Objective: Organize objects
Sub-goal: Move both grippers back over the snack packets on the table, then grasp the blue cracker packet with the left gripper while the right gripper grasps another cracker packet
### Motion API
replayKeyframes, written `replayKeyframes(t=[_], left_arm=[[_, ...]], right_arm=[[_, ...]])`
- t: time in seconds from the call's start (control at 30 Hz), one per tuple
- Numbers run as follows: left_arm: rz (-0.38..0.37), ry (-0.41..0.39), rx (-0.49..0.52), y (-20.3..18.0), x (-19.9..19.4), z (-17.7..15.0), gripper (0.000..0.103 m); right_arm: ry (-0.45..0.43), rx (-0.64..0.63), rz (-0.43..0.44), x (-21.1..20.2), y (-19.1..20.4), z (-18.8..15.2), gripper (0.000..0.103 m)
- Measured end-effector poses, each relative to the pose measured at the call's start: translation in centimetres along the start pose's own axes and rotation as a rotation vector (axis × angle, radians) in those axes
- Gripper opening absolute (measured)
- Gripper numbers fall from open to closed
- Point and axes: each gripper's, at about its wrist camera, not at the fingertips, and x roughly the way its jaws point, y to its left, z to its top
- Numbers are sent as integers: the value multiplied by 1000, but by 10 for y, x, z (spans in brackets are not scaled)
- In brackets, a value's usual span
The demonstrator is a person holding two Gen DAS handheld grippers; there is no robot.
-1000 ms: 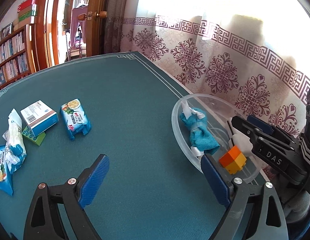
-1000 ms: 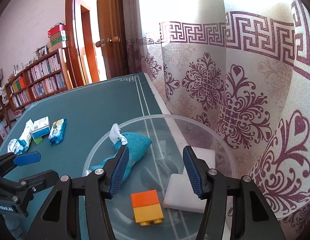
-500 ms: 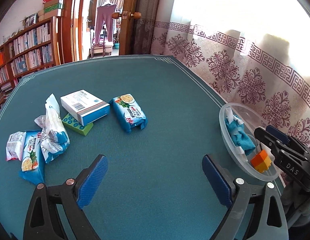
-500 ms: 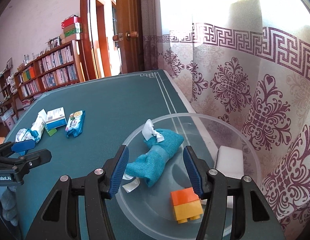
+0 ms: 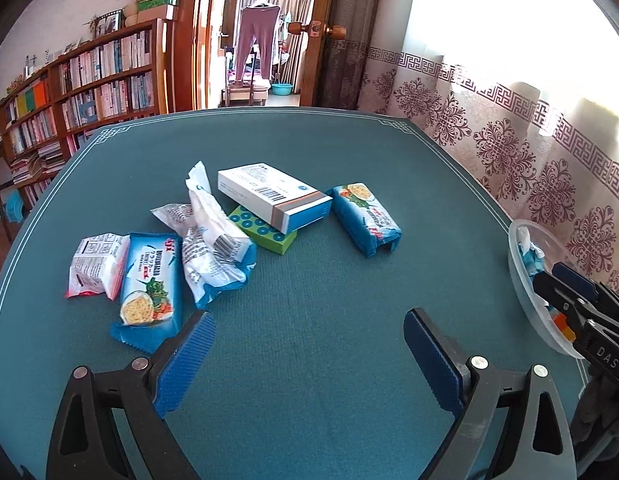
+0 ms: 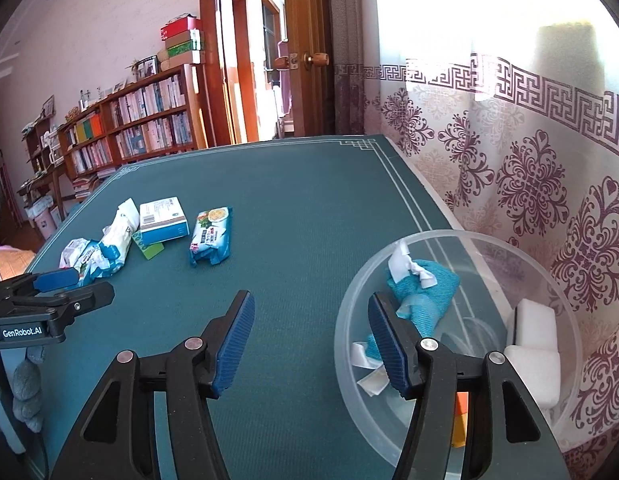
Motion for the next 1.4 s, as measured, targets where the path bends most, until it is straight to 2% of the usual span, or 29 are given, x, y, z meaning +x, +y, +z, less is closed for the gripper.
replayKeyframes(t=[0.27,0.43,0.63,0.93,1.0,1.23,1.3,1.4], left_arm=[[97,-13,-87,55,-6,-3,98],[168,7,-133,82,3,-2,98],[216,30,-142,96,17,3,96],[223,72,-100,92,39,8,78],[223,82,-101,93,42,8,71],[213,73,-98,95,46,12,64],[202,60,-99,95,45,11,55],[184,49,-106,97,42,10,49]], right_arm=[[37,-49,55,18,33,-2,61],[63,-75,83,31,50,-3,61],[90,-98,100,45,62,-3,61],[125,-98,114,67,70,5,61],[135,-97,118,72,72,7,61],[165,-86,134,97,82,15,61],[169,-84,133,104,85,18,61],[172,-78,126,116,88,24,61]])
